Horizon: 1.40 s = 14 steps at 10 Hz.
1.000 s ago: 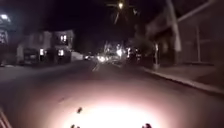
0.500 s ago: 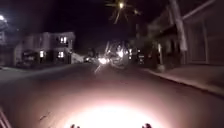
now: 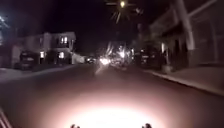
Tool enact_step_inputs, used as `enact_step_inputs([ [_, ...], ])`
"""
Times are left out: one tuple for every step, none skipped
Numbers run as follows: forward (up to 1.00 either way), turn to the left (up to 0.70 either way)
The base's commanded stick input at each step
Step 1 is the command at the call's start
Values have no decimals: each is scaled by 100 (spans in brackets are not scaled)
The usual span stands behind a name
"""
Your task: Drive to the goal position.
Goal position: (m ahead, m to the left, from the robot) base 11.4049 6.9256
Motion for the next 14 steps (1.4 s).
enact_step_inputs([
  [85,0],
  [85,0],
  [85,0],
  [85,0],
  [85,0],
  [85,0],
  [85,0],
  [85,0],
  [85,0],
  [85,0],
  [85,0],
  [85,0],
  [85,0],
  [85,0],
])
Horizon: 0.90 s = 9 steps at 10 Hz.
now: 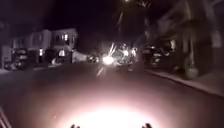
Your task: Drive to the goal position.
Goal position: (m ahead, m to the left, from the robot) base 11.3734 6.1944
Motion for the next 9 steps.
enact_step_inputs([
  [85,0],
  [85,0],
  [85,0],
  [85,0],
  [85,0],
  [85,0],
  [85,0],
  [85,0],
  [85,0],
])
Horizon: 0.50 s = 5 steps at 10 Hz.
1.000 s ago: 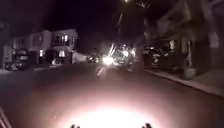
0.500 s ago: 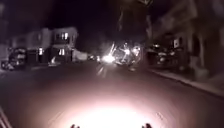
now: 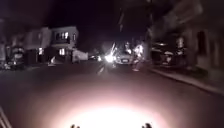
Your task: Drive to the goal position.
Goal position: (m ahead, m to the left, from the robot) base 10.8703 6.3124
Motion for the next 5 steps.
enact_step_inputs([
  [85,0],
  [85,0],
  [85,0],
  [85,0],
  [85,0],
])
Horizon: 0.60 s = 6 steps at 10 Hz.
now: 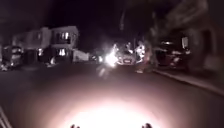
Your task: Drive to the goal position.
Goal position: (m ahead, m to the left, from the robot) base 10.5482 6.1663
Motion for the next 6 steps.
enact_step_inputs([
  [85,0],
  [85,0],
  [85,0],
  [85,0],
  [85,0],
  [85,0],
])
